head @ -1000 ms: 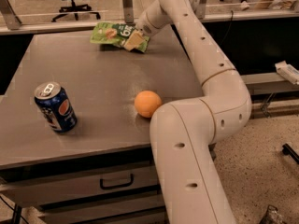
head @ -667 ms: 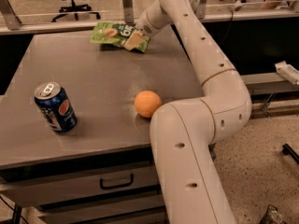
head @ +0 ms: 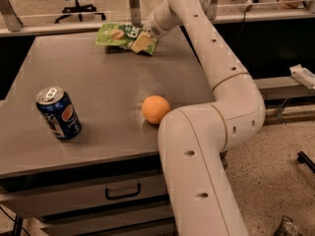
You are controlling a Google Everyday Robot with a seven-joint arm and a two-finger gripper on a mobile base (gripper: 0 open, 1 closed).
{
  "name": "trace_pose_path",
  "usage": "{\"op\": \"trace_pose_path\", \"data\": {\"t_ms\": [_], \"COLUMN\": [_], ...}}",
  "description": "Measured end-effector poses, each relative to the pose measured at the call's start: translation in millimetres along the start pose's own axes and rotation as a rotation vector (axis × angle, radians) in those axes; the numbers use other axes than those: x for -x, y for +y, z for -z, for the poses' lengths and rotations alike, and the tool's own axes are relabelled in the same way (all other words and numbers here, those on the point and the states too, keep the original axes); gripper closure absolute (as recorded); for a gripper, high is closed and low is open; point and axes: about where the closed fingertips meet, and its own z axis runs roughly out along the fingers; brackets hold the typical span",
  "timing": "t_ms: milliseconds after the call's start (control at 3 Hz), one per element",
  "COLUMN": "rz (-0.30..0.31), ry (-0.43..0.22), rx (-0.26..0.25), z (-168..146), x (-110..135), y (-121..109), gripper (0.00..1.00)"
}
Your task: Move green rice chip bag near orange
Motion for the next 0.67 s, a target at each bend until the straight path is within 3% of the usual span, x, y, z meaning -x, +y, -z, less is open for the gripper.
{"op": "trace_pose_path", "data": {"t_ms": [333, 667], "rz": [0.069, 0.242], "ry": [0.008, 0.002], "rx": [0.018, 0.050], "z": [21.7, 94.6], "x": [1.1, 5.9], "y": [3.3, 9.7], "gripper": [1.00, 1.00]}}
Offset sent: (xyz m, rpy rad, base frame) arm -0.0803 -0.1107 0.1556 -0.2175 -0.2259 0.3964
